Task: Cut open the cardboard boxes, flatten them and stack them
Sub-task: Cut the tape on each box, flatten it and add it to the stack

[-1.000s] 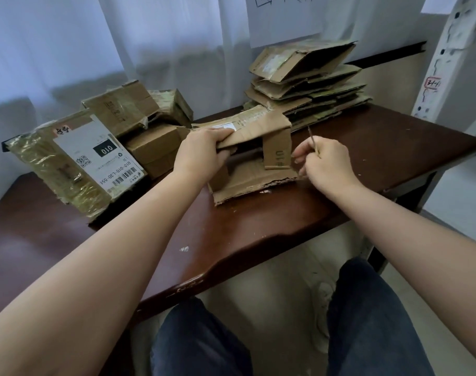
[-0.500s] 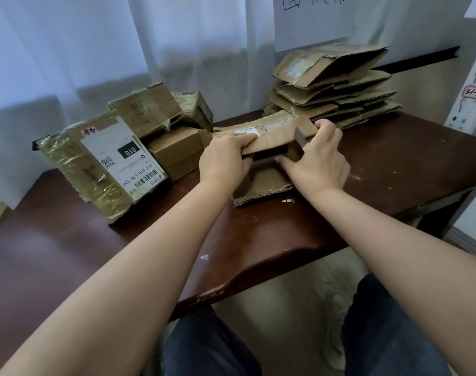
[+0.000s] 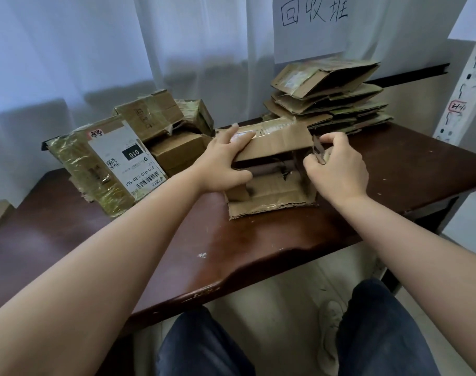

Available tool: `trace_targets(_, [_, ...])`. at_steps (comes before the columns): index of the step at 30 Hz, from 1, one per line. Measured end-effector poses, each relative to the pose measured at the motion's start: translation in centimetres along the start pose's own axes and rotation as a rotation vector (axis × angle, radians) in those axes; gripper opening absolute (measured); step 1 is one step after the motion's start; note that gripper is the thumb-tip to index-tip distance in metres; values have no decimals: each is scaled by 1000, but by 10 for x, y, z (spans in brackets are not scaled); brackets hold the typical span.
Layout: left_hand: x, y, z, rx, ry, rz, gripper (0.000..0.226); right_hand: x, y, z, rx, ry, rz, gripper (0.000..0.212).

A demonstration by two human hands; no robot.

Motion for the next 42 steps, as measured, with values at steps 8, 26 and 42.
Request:
trace_targets(8, [-29, 7, -2, -75, -164, 100, 106, 5, 3, 9, 105, 2, 3, 15])
trace_targets(26, [-35, -11, -4, -301, -138, 47, 66, 9, 17, 47, 576, -224, -12, 41])
trace_targets(42, [-41, 7, -7, -439, -96, 0, 56, 7, -9, 53, 747, -398, -254, 15])
Point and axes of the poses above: each hand's wrist, its own x-axis towards the middle knuckle, its own y-axis out of the back of the hand, z = x × y, the point moved 9 cm from there along x, towards the middle knuckle, and after that the axes turned 6 degrees about -z, right-handed, at the moved point
